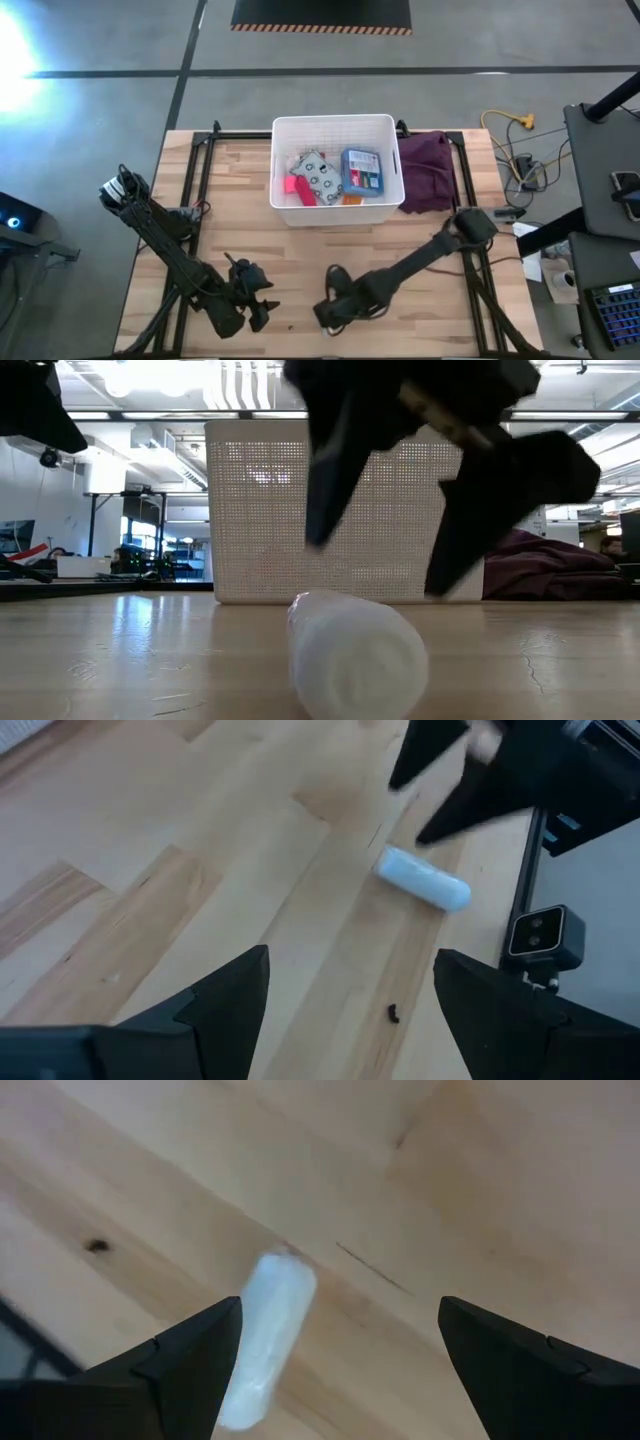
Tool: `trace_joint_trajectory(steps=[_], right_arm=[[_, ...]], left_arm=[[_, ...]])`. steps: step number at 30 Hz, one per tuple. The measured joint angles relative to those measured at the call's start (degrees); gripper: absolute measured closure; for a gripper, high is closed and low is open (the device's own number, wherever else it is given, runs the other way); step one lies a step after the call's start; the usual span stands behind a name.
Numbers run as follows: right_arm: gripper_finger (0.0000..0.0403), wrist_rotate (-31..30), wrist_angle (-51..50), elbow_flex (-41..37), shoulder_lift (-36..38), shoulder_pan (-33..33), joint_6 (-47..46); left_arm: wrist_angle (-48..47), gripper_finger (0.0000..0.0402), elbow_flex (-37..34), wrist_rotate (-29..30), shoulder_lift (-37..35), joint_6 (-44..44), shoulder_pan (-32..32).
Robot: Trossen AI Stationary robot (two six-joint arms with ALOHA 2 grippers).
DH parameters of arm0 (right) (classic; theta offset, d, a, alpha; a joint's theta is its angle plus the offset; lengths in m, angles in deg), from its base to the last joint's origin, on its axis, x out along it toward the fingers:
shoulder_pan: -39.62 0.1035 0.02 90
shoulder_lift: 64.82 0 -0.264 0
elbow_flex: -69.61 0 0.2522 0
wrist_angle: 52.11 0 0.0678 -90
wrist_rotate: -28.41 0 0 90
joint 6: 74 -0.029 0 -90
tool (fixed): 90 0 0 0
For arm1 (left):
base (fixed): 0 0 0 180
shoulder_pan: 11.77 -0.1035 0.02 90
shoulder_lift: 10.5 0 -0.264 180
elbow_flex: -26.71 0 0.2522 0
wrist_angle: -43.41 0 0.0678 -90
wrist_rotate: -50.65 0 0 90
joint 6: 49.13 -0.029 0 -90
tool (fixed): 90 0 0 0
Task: Pick & place medical supplies in basket/bin
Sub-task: Put the white rolled gauze into the white bin
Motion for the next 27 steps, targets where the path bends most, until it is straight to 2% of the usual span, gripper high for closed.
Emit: trace_joint_trajectory(steps=[12, 17, 22, 24, 27], right_arm=[[0.0075, 0.90, -4.95, 18.70, -12.75, 2.26, 0.70], [0.0076, 2.04, -12.72, 24.81, -18.51, 3.05, -3.18], [0.0077, -0.27, -17.59, 29.94, -21.35, 3.70, -1.42], [0.0087, -0.41, -19.54, 31.41, -21.89, 3.68, -0.36], [0.0127, -1.25, -21.40, 31.37, -22.04, 3.66, 1.55]], left_arm=[[-0.09, 0.0139, -0.02, -0.27, 0.00, -0.01, 1.27], [-0.14, 0.0139, -0.02, -0.25, 0.00, -0.18, 1.57], [-0.58, 0.0139, -0.07, -0.23, 0.00, -0.20, 1.64], [-0.66, 0.0139, -0.07, -0.23, 0.00, -0.20, 1.64], [-1.01, 0.0139, -0.17, 0.13, 0.00, -0.20, 1.64]])
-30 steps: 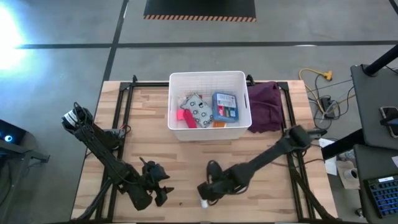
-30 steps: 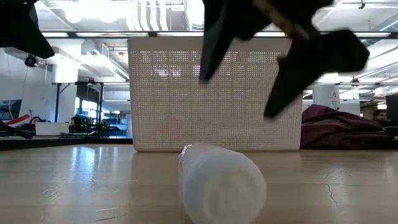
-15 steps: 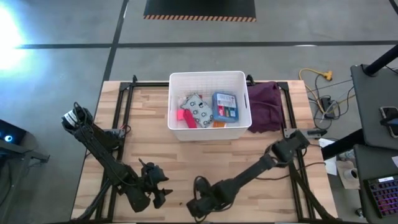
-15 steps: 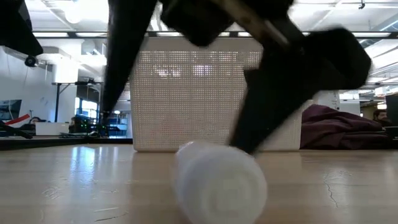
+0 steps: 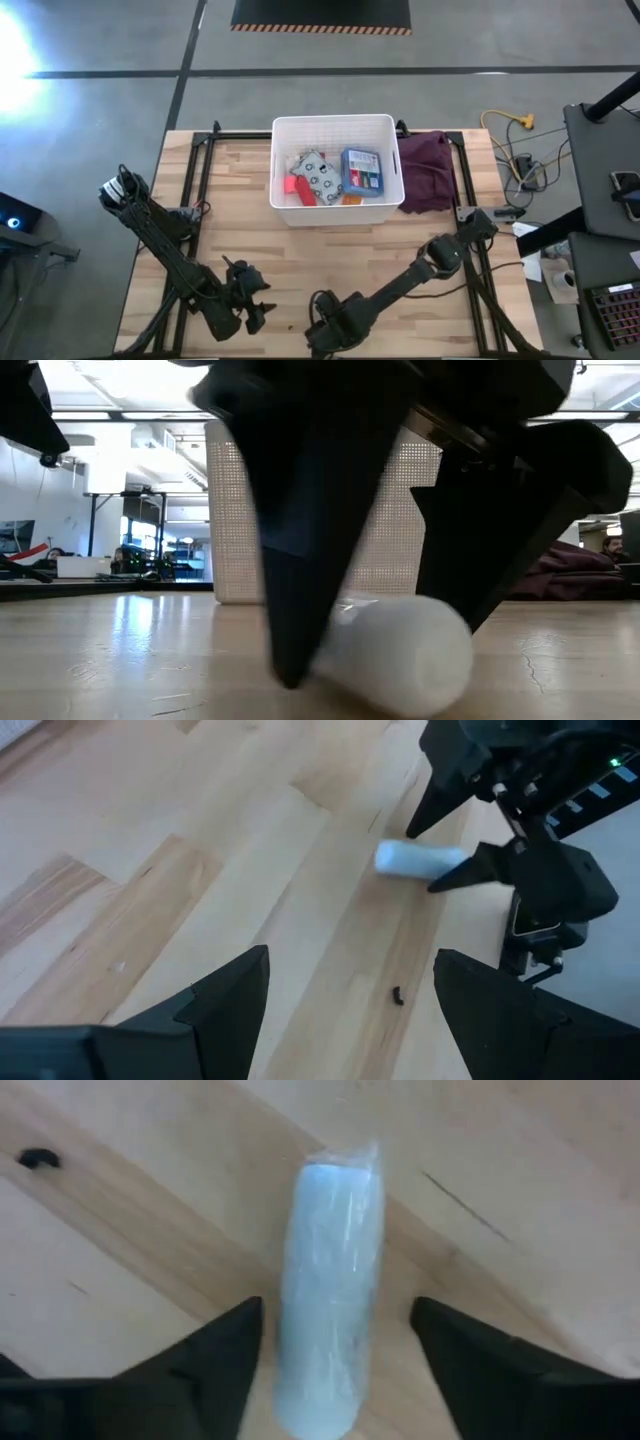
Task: Pick & place medical supplies in basket/bin
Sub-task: Put the white rolled gauze into the white bin, then return to Home Position
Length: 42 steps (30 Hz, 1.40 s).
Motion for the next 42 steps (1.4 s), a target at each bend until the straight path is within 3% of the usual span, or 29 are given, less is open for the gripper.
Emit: trace_joint_trajectory(steps=[7, 10, 13, 22, 25, 29, 32, 36, 42], right_arm=[[0.0276, 0.60, -1.62, -0.40, 0.75, -1.75, 7.70], [0.0337, -2.01, -2.32, -0.52, 2.32, -2.89, 11.08], [0.0373, -6.86, -3.79, -0.52, 6.45, -3.03, 11.70], [0.0352, -29.18, -10.72, -0.29, 23.74, -3.82, 13.33], [0.0352, -33.20, -14.10, -0.29, 28.35, -7.05, 17.90], [0.0346, -33.74, -14.24, -0.40, 32.50, -15.09, 29.94], [0.0320, -28.59, -14.02, -0.34, 34.93, -22.05, 37.70], [0.0255, -22.79, -14.03, -0.50, 35.67, -29.75, 44.43], [0.0146, -22.31, -13.99, -0.42, 35.95, -35.29, 52.33]], left_arm=[[0.00, 0.0139, -0.69, 0.03, 0.01, 0.00, 0.00], [0.14, 0.0139, -0.71, 0.10, 0.00, 0.00, 0.00], [0.47, 0.0139, -0.56, 0.10, 0.02, 0.02, 0.00], [2.57, 0.0139, 2.12, 4.26, 0.02, 0.00, 1.14], [2.59, 0.0139, 3.32, 5.36, 0.02, 0.02, 1.08], [2.55, 0.0139, 5.35, 7.72, 0.02, 0.00, 1.03], [2.56, 0.0139, 7.05, 9.17, 0.02, 0.00, 1.00], [2.56, 0.0139, 9.14, 9.61, 0.02, -0.92, 0.96], [2.27, 0.0139, 11.72, 11.94, 0.02, -1.97, 0.84]])
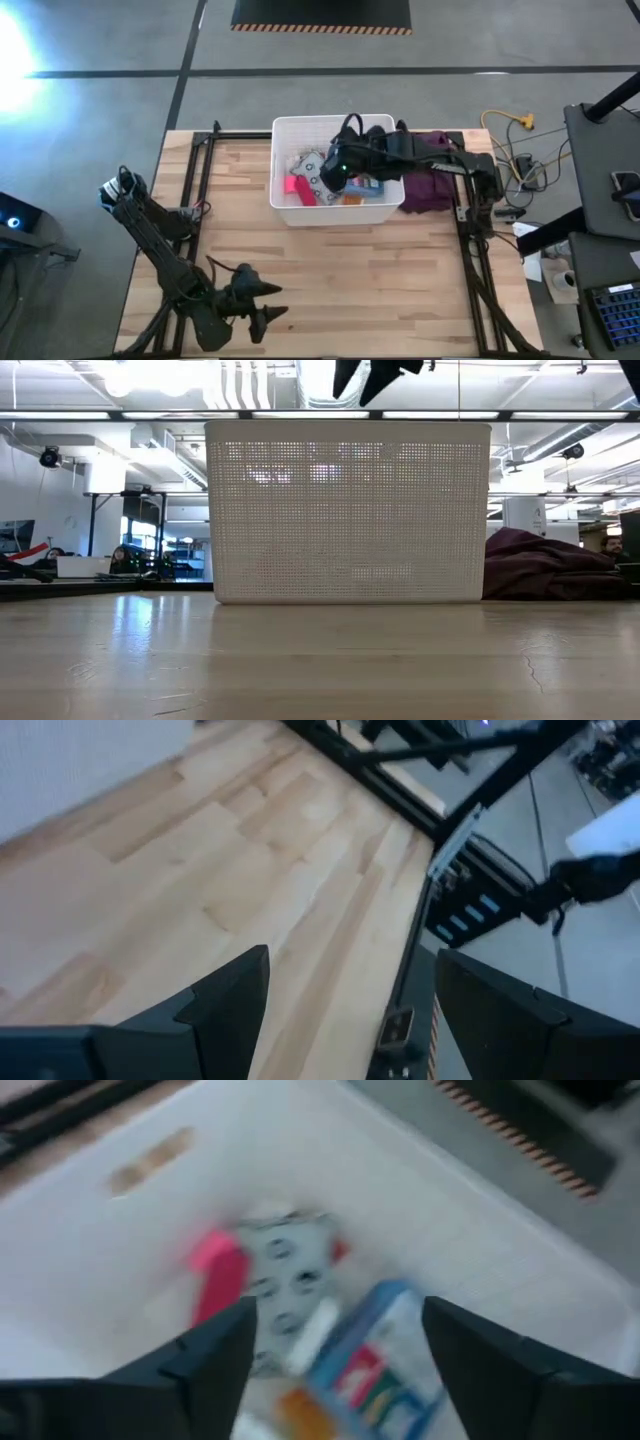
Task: Pick & place medical supplies in basket/bin
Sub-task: Return to Home Position
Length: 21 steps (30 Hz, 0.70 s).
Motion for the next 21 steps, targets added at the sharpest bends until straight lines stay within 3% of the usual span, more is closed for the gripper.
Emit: trace_joint_trajectory(steps=[4, 7, 15, 21], right_arm=[[0.0094, -3.90, -0.05, 0.00, -0.09, -1.78, 6.76], [0.0077, -4.06, 0.10, 0.15, 0.55, -1.20, 13.77], [0.0079, 5.34, 1.04, -1.55, 4.75, 6.78, 27.04], [0.0079, 7.07, 1.63, -11.31, 15.99, 10.23, 26.67]], left_arm=[[-1.63, 0.0139, 1.98, 1.60, -0.14, 0.00, -1.68], [-3.35, 0.0139, 3.60, 1.36, -0.59, -0.69, -4.18], [-4.00, 0.0139, 8.28, -5.90, -2.39, -13.63, -13.03], [-4.00, 0.0139, 11.83, -8.72, -4.73, -23.87, -17.52]])
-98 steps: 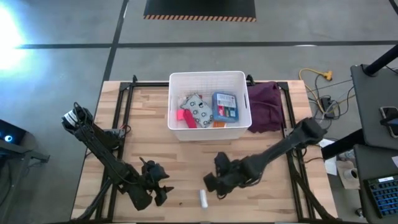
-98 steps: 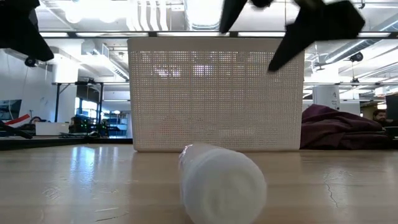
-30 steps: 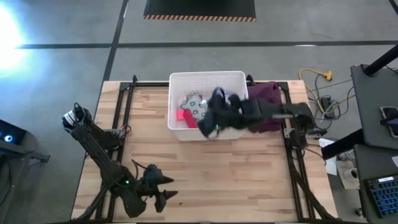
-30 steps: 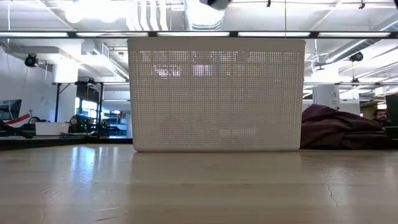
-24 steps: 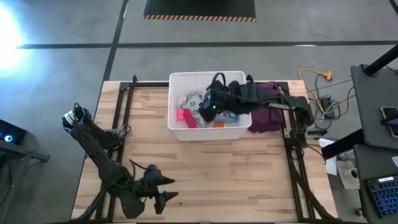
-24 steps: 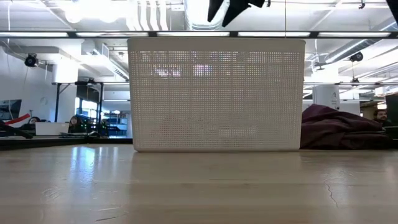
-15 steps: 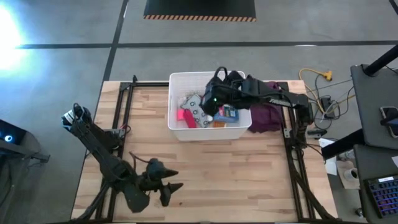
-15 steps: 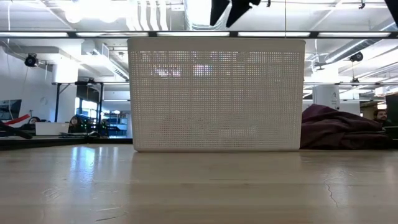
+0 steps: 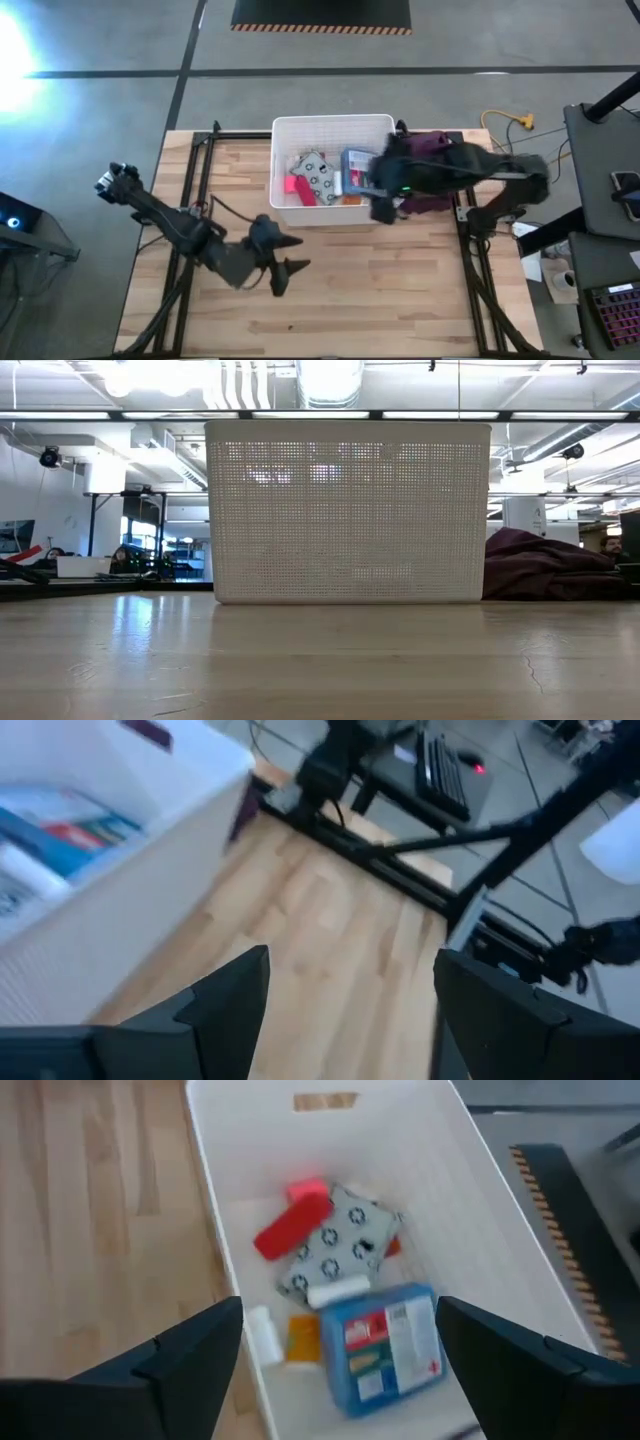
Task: Pick & place medical supplies in basket/bin
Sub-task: Return to Home Position
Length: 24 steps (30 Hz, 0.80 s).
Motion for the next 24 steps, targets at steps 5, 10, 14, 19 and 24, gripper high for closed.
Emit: trace_joint_trajectory(steps=[5, 10, 14, 19, 24], right_arm=[[0.0085, 2.58, 5.24, -13.94, 12.58, 1.83, -2.80], [0.0090, 2.45, 13.99, -26.14, 23.50, 3.62, -2.46], [0.0085, 1.21, 13.23, -31.14, 30.11, 3.56, -2.09], [0.0078, 2.24, 12.63, -34.58, 37.10, 3.47, -12.65], [0.0073, 11.86, 18.81, -38.66, 42.83, 3.48, -6.99]], left_arm=[[0.14, 0.0139, -0.88, -1.33, -3.45, -4.65, -4.45], [1.24, 0.0139, -2.69, -7.69, -6.77, -9.02, -13.10], [0.59, 0.0139, -3.29, -7.69, -8.63, -14.56, -20.79], [-3.57, 0.0139, -3.30, -6.41, -12.20, -11.07, -25.60], [-3.31, 0.0139, -3.95, -8.60, -14.59, -20.57, -25.31]])
